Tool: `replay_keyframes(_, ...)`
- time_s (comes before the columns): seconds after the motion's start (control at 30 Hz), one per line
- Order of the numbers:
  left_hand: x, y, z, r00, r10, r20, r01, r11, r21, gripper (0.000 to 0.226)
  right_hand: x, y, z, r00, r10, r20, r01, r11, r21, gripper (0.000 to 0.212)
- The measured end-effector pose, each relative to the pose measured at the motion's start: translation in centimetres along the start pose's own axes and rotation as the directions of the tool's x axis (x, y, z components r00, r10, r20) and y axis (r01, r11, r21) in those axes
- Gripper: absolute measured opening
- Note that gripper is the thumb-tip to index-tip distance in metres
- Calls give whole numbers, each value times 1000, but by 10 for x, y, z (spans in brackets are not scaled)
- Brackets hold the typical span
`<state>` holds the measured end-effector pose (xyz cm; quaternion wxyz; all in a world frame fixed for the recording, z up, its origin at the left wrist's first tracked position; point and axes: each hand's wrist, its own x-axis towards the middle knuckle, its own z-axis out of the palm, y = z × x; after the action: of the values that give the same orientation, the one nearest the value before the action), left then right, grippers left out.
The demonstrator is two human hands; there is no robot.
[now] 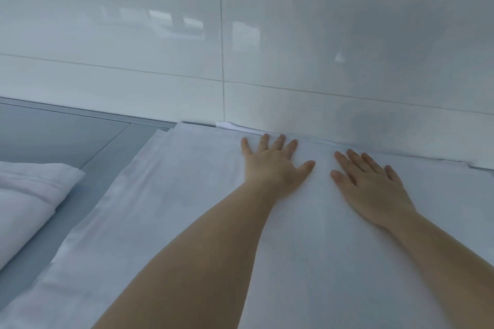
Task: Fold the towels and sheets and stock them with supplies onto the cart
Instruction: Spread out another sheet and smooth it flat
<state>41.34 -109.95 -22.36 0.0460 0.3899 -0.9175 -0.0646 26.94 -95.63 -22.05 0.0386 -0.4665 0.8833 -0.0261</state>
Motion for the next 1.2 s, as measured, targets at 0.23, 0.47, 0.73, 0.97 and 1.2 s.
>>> replay_keyframes(0.23,-5,-87,-10,997,-75,5,74,996,43,75,-3,0,-3,1000,9,7,-9,1000,-10,71)
replay_keyframes(0.47,-25,-159,-31,936,-342,-88,348,936,61,52,-5,-3,-4,1000,29,6,-28,1000,-11,67)
replay_keyframes(0.73,-98,12,-4,992,129,-3,-129,991,-32,71,-3,-5,-2,1000,20,11,-20,1000,-7,65)
replay_keyframes(0.97,-117,-130,-21,980,-196,15,195,980,45,63,-4,-5,-4,999,21,28,-20,1000,-22,66)
replay_keyframes(1.2,-144,-127,-35,954,-301,-9,301,954,5,57,-5,-5,-6,999,32,33,-31,999,-38,66)
